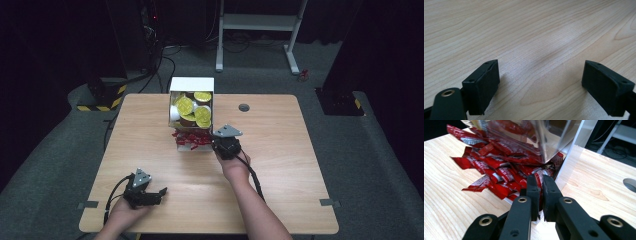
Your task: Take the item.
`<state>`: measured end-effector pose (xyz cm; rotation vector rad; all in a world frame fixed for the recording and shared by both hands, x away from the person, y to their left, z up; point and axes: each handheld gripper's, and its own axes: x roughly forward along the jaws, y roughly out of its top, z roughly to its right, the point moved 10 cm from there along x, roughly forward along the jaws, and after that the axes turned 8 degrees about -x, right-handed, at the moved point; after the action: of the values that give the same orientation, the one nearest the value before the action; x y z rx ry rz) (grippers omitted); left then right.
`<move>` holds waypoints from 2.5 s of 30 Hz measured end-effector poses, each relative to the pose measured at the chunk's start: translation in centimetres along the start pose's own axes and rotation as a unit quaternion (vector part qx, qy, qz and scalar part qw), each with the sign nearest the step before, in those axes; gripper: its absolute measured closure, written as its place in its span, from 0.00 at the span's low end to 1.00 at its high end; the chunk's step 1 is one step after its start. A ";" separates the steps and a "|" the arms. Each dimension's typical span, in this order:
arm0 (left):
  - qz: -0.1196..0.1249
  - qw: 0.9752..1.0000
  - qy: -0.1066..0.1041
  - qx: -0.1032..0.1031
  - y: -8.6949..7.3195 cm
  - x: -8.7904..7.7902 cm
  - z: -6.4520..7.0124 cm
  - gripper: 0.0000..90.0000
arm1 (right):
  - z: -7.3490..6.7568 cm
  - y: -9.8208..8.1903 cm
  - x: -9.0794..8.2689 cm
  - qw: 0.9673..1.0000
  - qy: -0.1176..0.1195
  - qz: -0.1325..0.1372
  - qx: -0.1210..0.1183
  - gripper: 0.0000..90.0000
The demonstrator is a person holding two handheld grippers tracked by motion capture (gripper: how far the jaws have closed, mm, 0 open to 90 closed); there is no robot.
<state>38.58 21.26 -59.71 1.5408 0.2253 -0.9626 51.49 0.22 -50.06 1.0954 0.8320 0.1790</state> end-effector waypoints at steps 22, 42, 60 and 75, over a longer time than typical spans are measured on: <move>0.000 1.000 -0.002 0.000 0.0 0.0 0.1 0.17 | -0.9 -0.4 -2.6 0.999 0.012 0.046 0.010 0.97; 0.000 1.000 -0.005 0.004 -0.4 -0.4 0.2 0.16 | -1.4 -0.8 -4.1 0.997 0.027 0.070 0.002 0.97; 0.000 1.000 -0.007 0.001 -0.3 -0.3 0.2 0.17 | -2.0 -1.2 -6.3 0.995 0.033 0.095 -0.004 0.98; 0.000 1.000 -0.007 0.001 -0.3 -0.3 0.2 0.17 | -1.7 -1.8 -9.1 0.993 0.036 0.112 0.000 0.98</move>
<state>38.08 21.30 -59.71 1.5357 0.2141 -0.9737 43.55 -4.12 -47.32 1.1881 0.7726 0.4087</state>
